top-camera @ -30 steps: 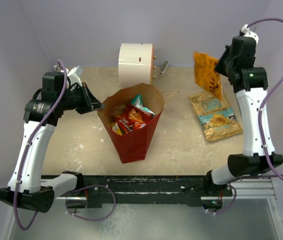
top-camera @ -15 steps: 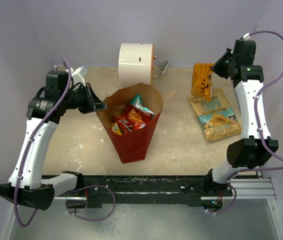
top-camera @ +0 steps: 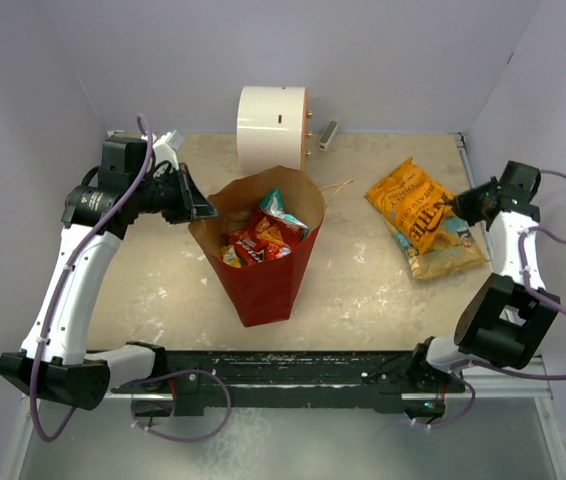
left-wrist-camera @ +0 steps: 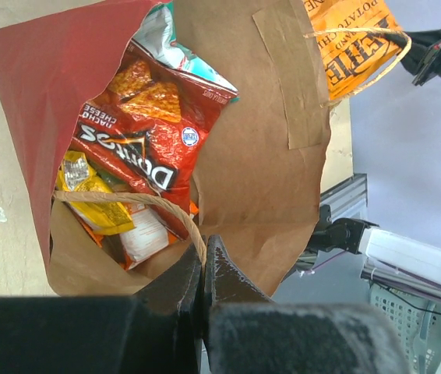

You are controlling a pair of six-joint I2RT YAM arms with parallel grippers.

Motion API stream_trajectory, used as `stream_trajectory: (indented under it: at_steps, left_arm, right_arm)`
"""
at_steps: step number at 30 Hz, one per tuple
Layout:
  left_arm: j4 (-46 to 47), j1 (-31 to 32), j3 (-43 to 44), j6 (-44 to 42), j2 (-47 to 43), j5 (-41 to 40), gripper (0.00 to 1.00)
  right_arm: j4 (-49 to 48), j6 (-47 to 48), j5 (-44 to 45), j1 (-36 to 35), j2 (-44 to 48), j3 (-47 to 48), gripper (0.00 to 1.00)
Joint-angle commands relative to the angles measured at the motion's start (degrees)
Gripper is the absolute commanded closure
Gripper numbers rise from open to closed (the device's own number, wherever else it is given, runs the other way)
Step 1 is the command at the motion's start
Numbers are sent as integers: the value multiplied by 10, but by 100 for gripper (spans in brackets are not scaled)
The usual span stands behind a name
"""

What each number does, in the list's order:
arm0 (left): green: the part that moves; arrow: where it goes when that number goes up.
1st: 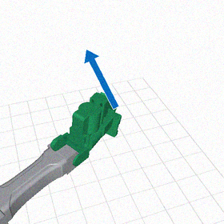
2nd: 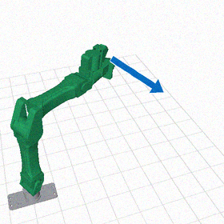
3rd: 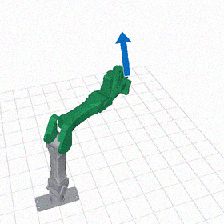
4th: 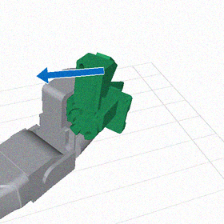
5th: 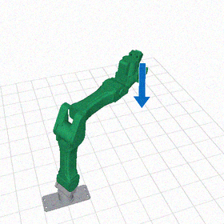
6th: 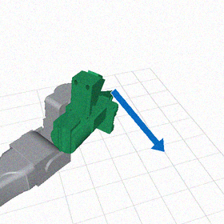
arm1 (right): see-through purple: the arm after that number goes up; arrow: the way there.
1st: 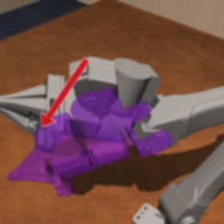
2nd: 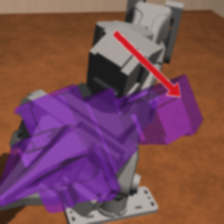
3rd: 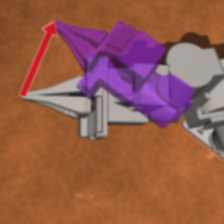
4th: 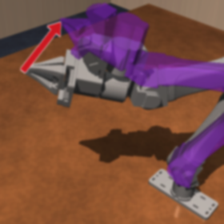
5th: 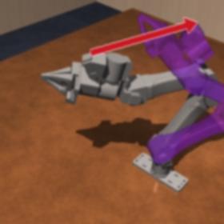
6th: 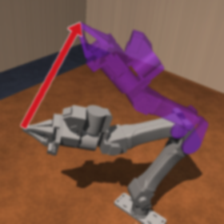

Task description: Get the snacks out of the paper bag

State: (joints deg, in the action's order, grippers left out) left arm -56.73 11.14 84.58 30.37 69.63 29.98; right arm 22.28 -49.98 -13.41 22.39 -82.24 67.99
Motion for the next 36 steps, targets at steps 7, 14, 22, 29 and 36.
stream_trajectory:
  at_steps: [7, 14, 22, 29, 36]
  left_arm:
    - [11, 4, 33, -12, 6, -1, 100]
    - [14, 4, 34, -8, 8, -2, 100]
    - [15, 2, 27, -5, 8, -9, 100]
    - [15, 3, 29, 0, 5, -19, 100]
    - [10, 2, 33, 9, 3, -25, 100]
  right_arm:
    - [-57, 66, -46, 123, -8, -59, 100]
    - [-30, 102, -43, 151, -30, -91, 100]
    - [-28, 169, 20, 164, -75, -122, 99]
    - [4, 228, 110, 169, -37, -136, 66]
    - [71, 258, 221, 61, 0, -39, 29]
